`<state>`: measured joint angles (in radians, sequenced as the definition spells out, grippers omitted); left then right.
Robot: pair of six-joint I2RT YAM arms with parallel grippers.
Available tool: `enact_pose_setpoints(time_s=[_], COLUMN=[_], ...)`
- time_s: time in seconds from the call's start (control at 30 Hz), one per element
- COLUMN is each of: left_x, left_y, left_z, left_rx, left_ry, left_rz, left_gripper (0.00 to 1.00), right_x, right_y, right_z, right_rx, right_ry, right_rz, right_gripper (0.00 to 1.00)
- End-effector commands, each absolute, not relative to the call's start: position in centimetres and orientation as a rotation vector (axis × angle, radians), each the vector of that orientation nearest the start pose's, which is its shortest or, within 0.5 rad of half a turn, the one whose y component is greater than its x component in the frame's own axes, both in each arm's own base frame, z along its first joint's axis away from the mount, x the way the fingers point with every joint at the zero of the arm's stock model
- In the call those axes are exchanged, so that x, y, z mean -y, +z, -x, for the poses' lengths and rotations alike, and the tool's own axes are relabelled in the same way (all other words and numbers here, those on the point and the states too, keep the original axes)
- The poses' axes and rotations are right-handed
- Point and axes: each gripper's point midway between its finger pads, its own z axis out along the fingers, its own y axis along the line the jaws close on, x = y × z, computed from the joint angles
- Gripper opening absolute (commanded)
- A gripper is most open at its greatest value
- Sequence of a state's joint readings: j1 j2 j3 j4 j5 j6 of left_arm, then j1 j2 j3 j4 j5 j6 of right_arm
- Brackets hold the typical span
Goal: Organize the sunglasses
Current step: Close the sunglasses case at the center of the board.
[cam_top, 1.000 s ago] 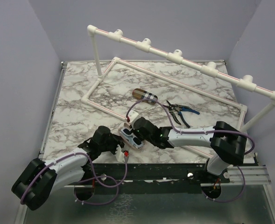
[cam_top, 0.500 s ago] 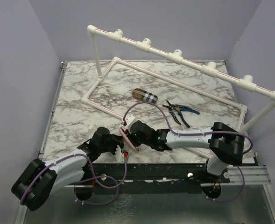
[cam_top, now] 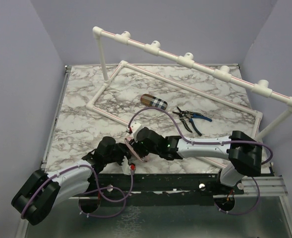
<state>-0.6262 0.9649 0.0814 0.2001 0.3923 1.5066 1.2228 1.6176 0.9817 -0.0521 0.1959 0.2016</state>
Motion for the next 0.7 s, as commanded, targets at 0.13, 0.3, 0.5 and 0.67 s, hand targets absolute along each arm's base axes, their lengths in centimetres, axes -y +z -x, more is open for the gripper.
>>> enact_pose_setpoints(time_s=[0.13, 0.3, 0.5, 0.67], left_x=[15.3, 15.2, 15.2, 15.3], left_y=[-2.8, -2.9, -2.9, -2.7], left_z=[-16.4, -16.3, -16.3, -16.3], left_rx=[-0.972, -0.931, -0.89, -0.885], left_ry=[-0.039, -0.021, -0.008, -0.006], left_rz=[-2.156, -2.175, -2.192, -2.185], left_gripper=[0.22, 0.23, 0.24, 0.24], right_x=[-41.3, -41.4, -42.0, -42.0], right_y=[11.4, 10.2, 10.1, 10.2], right_z=[-15.8, -15.7, -15.2, -15.2], right_rx=[-2.032, -2.073, -2.086, -2.107], right_ry=[0.656, 0.649, 0.708, 0.73], right_rz=[1.046, 1.047, 1.021, 0.958], right_gripper=[0.47, 0.56, 0.59, 0.59])
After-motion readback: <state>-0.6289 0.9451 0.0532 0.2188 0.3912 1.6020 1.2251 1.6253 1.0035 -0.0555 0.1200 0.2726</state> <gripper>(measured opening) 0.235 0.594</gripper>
